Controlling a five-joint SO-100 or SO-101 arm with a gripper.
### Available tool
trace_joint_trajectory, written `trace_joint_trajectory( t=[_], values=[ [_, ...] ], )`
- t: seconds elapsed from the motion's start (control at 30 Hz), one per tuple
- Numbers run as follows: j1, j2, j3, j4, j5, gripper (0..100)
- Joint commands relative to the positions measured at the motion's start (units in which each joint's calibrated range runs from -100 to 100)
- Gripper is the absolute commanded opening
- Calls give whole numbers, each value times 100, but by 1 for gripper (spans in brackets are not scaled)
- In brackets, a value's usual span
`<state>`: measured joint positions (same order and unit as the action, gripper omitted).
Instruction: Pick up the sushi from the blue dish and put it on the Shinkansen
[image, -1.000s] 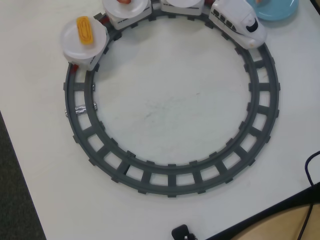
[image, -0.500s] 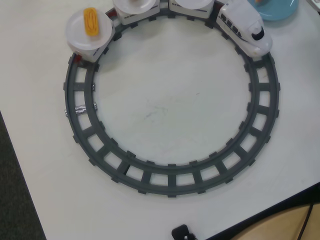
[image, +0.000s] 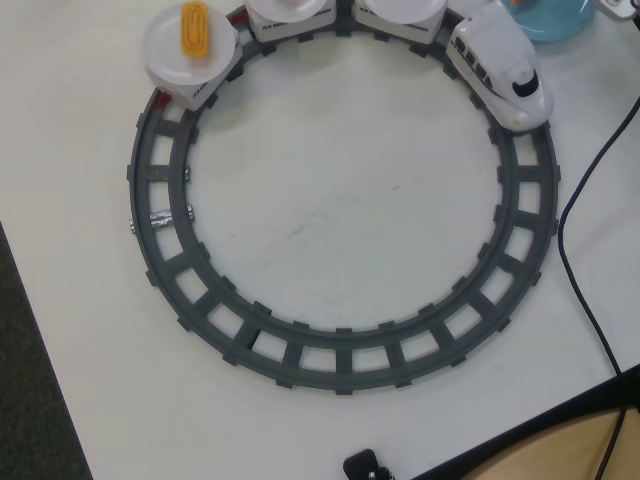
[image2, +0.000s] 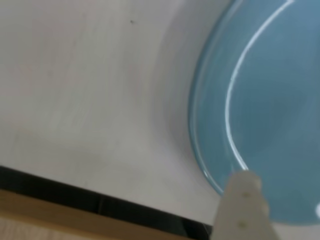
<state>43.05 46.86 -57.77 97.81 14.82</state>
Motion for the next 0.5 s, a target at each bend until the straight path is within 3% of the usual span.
trace_joint_trajectory(
  t=[0.0, 0.47],
  values=[
    [-88, -22, -309, -38, 23, 26],
    [-405, 737, -309, -577, -4, 26]
  ],
)
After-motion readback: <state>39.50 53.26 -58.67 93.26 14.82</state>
